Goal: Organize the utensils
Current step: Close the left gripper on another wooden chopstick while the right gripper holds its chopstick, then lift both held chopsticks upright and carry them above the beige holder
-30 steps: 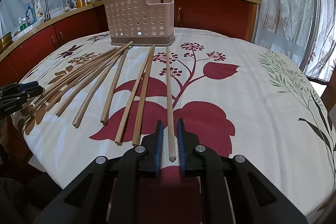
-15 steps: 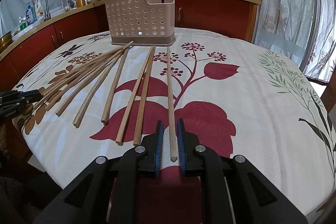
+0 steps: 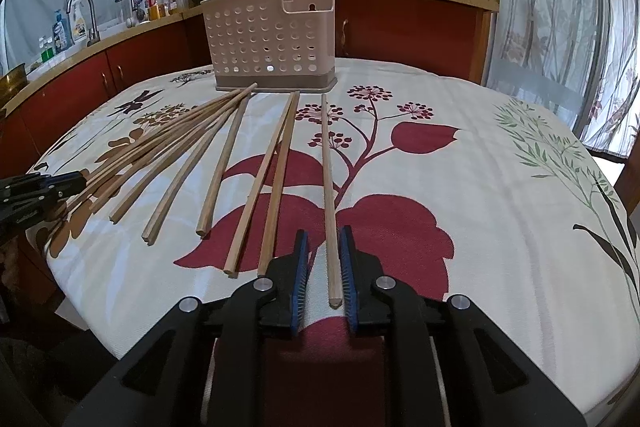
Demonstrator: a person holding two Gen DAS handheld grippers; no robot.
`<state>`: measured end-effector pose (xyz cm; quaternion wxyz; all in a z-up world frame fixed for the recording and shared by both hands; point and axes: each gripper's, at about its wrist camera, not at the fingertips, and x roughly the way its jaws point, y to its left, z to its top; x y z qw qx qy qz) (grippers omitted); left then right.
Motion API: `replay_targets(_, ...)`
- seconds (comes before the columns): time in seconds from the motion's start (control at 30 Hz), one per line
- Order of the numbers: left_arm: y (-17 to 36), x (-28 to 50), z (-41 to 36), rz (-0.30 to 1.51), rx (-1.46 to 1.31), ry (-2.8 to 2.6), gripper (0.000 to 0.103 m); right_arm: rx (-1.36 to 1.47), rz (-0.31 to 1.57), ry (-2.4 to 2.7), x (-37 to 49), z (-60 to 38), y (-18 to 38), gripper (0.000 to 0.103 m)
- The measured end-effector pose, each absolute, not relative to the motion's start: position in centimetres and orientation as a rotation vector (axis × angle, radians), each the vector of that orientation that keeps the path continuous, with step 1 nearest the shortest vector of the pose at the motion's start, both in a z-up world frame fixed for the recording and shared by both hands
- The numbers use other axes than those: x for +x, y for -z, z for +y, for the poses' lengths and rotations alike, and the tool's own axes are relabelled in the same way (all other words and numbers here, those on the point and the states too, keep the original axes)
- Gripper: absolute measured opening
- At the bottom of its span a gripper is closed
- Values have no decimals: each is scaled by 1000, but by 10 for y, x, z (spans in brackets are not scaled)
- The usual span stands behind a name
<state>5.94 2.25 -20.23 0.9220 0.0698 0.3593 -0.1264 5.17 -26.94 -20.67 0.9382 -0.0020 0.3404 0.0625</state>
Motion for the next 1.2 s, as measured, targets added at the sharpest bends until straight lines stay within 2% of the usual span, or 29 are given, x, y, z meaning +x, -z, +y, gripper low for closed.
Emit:
replay_targets(0.2,203,57,21,726,132,287,11,18,676,-135,50,-271,209,18)
replay_targets(0.43,198,49,14,684,163,292,9,22,660,-137,47,-272,210,7)
replay_targets(0.8,174,38,17,595,151,259,9,17,591,-106,36,-274,192,7)
replay_targets(1.2,127,22,25,445,114,230,7,3,478,-87,25,-272,150,7)
